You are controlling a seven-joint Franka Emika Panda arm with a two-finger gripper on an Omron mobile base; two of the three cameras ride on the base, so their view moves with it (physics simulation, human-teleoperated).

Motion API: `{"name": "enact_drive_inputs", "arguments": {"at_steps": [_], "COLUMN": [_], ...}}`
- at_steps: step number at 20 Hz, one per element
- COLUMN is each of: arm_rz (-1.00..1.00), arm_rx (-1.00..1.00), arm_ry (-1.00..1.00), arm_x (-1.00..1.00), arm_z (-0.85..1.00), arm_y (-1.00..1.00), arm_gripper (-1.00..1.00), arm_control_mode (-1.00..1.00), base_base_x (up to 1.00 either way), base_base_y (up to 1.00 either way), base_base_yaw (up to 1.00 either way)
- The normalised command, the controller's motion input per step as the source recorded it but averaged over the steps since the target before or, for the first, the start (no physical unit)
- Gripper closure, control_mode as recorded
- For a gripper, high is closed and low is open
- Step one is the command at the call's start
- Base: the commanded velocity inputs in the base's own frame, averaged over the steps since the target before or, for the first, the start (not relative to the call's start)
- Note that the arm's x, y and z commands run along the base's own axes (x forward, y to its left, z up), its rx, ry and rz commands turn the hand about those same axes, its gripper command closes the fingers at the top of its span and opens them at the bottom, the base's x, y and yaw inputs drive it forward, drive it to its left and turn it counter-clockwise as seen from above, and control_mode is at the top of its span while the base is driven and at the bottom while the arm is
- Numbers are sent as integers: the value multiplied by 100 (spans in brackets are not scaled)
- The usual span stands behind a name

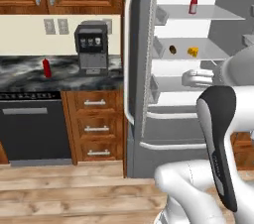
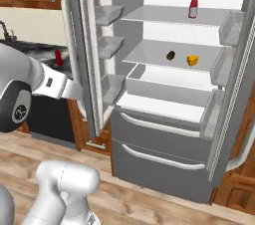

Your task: Place the ketchup and ketchup from the counter to the top shelf of the fridge. If the existing items in the fridge are on the top shelf, move them to other shelves.

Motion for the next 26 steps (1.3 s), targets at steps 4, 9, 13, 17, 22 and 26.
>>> {"name": "enact_drive_inputs", "arguments": {"at_steps": [4,9,13,17,22,26], "arm_rz": [0,0,0,0,0,0], "arm_rx": [0,0,0,0,0,0], "arm_ry": [0,0,0,0,0,0], "arm_x": [0,0,0,0,0,0], "arm_z": [0,0,0,0,0,0], "arm_y": [0,0,0,0,0,0], "arm_gripper": [-100,-100,-100,-100,-100,-100], "arm_control_mode": [100,100,100,100,100,100], "base_base_x": [-21,59,100,100,91,74], "base_base_y": [100,100,100,88,31,2], "base_base_yaw": [23,5,-4,-9,-4,-1]}}
